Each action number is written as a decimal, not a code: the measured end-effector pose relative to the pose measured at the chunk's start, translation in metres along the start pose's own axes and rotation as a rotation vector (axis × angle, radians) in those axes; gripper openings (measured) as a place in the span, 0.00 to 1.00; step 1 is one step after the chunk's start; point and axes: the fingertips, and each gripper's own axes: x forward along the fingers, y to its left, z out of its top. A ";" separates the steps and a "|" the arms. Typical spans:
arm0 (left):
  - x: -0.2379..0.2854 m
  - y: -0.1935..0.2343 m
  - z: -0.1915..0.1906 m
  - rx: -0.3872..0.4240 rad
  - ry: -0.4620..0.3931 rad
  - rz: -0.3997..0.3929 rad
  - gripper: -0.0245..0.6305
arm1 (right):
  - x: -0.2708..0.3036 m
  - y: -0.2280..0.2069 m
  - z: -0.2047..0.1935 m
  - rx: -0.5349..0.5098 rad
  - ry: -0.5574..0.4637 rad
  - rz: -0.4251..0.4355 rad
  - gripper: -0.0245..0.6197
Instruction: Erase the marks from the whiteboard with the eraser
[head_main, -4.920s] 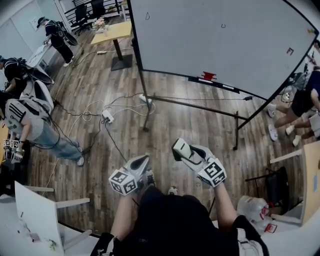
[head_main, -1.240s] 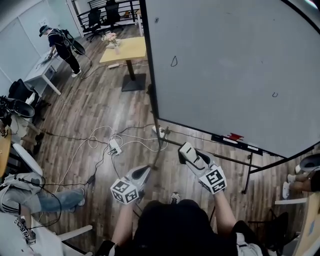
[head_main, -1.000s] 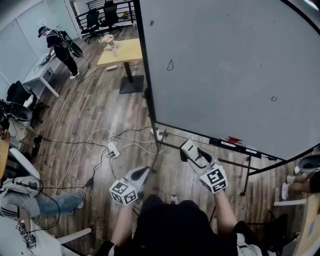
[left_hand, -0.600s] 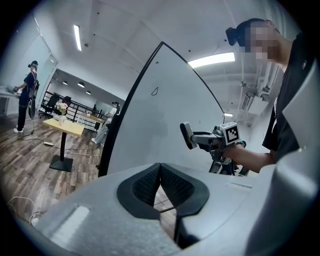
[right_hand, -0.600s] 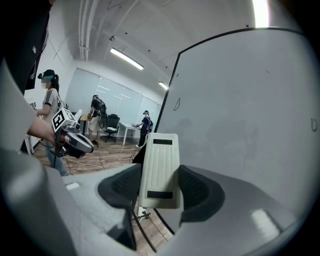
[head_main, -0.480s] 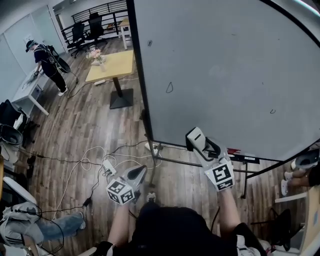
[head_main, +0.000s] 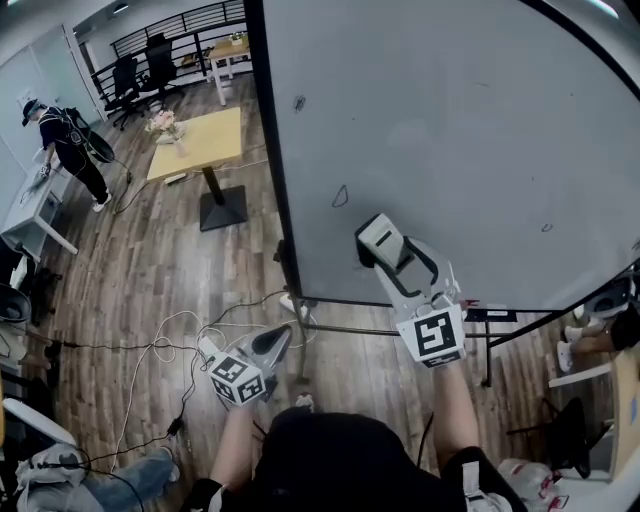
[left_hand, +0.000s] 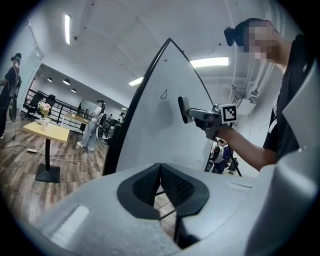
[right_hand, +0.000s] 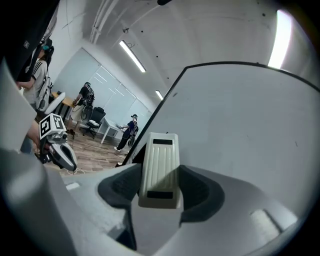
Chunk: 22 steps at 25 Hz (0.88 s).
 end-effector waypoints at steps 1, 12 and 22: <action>0.002 0.002 0.002 0.000 0.001 -0.009 0.06 | 0.003 -0.004 0.010 -0.018 -0.009 -0.012 0.41; 0.010 0.035 0.019 0.023 0.005 -0.064 0.06 | 0.044 -0.026 0.051 -0.123 0.021 -0.160 0.41; 0.013 0.057 0.017 0.018 0.018 -0.080 0.06 | 0.057 -0.032 0.049 -0.188 0.045 -0.279 0.41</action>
